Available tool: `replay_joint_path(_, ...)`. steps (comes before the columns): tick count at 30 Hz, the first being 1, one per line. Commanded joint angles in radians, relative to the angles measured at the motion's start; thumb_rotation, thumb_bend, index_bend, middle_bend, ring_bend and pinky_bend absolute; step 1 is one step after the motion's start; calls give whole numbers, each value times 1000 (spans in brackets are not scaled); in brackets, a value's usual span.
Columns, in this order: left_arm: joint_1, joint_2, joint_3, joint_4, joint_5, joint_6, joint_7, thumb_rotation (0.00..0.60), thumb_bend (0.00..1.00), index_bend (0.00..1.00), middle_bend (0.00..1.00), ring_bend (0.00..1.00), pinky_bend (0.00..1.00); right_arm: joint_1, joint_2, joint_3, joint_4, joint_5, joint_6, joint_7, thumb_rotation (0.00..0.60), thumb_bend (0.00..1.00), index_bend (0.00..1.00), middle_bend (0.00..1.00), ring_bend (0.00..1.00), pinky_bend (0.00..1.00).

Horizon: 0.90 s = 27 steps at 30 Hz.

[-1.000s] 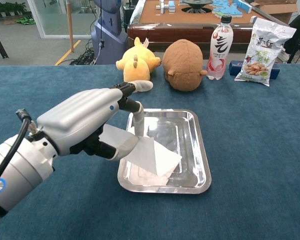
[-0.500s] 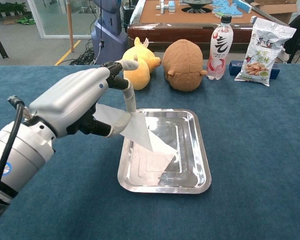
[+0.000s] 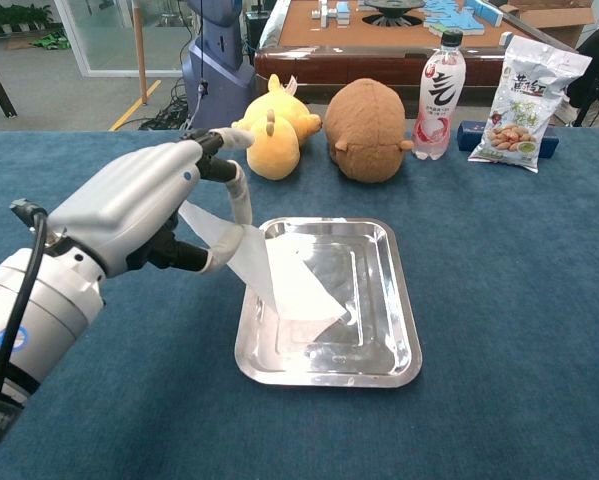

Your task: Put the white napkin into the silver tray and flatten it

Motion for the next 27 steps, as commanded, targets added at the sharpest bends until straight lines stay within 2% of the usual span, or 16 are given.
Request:
replay_joint_path(1, 5, -2, -7, 8, -6, 12, 3, 600, 568, 711, 108, 0, 132, 0, 0, 1, 0, 0, 0, 0, 600, 401, 693, 558, 376, 459)
replay_joint_path(7, 21, 11, -5, 6, -23, 24, -12, 600, 577, 716, 121, 0, 132, 2, -2, 0, 1, 0, -5, -4, 600, 401, 693, 558, 376, 459)
replay_joint_path(15, 34, 29, 48, -39, 7, 25, -23, 600, 587, 717, 123, 0, 132, 3, -5, -3, -1, -6, -8, -10, 600, 402, 693, 558, 376, 459)
replay_joint_path(27, 38, 11, 98, -63, 70, 28, 3, 600, 587, 712, 124, 0, 132, -1, 0, -2, -4, -11, 4, -2, 600, 401, 692, 558, 376, 458)
